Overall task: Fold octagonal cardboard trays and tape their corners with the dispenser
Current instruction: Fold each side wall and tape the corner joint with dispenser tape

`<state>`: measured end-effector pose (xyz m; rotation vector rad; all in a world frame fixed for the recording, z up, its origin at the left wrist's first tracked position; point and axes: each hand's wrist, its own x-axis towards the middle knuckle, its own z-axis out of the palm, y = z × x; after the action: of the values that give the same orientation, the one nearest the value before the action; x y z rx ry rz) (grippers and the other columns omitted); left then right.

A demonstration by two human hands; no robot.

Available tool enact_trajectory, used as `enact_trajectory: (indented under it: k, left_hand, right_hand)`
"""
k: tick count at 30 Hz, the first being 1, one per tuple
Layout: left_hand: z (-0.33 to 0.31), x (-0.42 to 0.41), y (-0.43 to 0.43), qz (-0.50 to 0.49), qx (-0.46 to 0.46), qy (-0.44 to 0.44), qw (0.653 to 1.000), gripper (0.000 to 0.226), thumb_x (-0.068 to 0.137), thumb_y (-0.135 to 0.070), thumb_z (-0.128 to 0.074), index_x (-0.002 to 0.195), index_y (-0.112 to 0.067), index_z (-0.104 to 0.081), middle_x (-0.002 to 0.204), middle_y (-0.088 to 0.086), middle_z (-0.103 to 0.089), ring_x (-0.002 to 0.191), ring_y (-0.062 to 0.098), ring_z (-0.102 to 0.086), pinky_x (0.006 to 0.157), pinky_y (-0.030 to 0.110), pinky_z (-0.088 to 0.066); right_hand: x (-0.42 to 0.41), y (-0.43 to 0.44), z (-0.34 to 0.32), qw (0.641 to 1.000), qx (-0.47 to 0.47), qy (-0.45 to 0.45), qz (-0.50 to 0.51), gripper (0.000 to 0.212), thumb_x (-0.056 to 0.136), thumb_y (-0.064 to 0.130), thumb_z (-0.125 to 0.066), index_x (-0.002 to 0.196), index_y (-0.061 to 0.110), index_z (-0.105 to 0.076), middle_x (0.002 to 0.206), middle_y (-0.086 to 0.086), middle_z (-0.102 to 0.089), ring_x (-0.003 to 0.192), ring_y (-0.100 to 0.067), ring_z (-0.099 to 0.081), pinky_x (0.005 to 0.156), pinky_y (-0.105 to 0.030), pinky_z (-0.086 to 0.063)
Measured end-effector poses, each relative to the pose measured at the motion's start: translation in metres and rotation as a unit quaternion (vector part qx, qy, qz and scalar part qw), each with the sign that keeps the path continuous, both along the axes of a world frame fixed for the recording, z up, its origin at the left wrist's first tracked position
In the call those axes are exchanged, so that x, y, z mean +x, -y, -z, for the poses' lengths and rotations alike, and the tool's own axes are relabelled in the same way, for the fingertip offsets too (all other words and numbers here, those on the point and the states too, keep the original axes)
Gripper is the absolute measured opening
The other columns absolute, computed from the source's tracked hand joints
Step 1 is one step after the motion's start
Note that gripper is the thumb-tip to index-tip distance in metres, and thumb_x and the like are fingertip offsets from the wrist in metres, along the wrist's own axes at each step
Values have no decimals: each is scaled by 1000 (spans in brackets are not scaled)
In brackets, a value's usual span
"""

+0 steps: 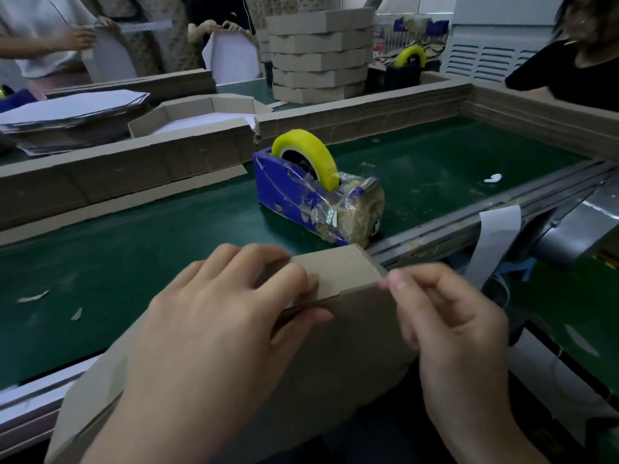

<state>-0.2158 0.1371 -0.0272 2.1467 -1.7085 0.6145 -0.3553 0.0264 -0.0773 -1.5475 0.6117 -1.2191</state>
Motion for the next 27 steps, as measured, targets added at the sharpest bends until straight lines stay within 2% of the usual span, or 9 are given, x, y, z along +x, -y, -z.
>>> enact_trajectory:
  k: [3,6,8,12,16,20,23,25,27]
  left_hand:
    - [2,0,-4,-11,31,14,999,38,81,-54,-50,98,-27,-70,102,-4,-66,85,26,-66,62,35,-49]
    - [0,4,-7,-21,56,31,998,51,73,-56,-47,109,-27,-69,104,-4,-65,87,27,-65,64,37,-51]
    - [-2,6,-11,-10,34,13,999,51,72,-57,-51,110,-29,-70,107,-6,-65,89,26,-65,64,38,-53]
    - [-3,12,-20,29,-26,-43,998,48,73,-58,-60,113,-33,-67,111,-7,-64,91,27,-63,67,45,-53]
    - [-2,17,-22,34,-28,-73,996,50,72,-60,-59,117,-37,-63,110,-9,-63,86,24,-62,64,45,-53]
    - [-9,19,-19,22,17,-48,998,53,73,-62,-52,115,-33,-67,109,-12,-62,89,22,-65,61,42,-55]
    - [-16,11,-10,17,29,-36,999,52,79,-65,-46,113,-32,-67,103,-15,-65,84,15,-67,59,28,-49]
    - [-17,4,-5,19,28,-33,999,53,81,-66,-43,114,-32,-68,101,-13,-67,82,15,-67,57,28,-47]
    - [-18,0,-3,30,17,-38,999,54,81,-65,-43,114,-31,-68,101,-11,-68,84,18,-68,56,34,-52]
  right_hand:
    - [7,18,-1,988,-126,-87,35,23,88,35,-58,106,29,-70,98,12,-59,95,-5,-57,80,-9,-39]
    - [13,28,-1,976,-103,-171,-84,38,90,43,-49,125,35,-62,120,21,-55,123,0,-46,99,-12,-33]
    - [13,27,-1,971,-100,-170,-134,44,93,49,-44,132,33,-57,122,23,-57,125,3,-47,98,-11,-33]
    - [7,24,-9,959,-170,-178,-141,61,92,64,-36,141,29,-49,113,16,-55,116,-13,-53,91,-13,-36]
    - [8,30,-22,942,-169,-226,-183,58,88,70,-37,137,42,-49,101,14,-53,106,-7,-53,84,-11,-36]
    - [16,40,-38,945,-55,-195,-256,32,92,47,-50,117,36,-68,95,15,-66,93,7,-60,77,-3,-39]
    - [22,46,-45,937,33,-153,-312,28,79,30,-63,103,19,-75,88,-6,-73,81,-19,-68,70,-20,-50]
    - [25,50,-49,928,69,-126,-344,27,72,21,-66,96,10,-75,81,-9,-72,75,-16,-67,68,-19,-51]
    - [27,53,-53,913,125,-103,-375,26,69,11,-67,93,3,-74,83,-10,-72,83,-17,-66,75,-23,-54]
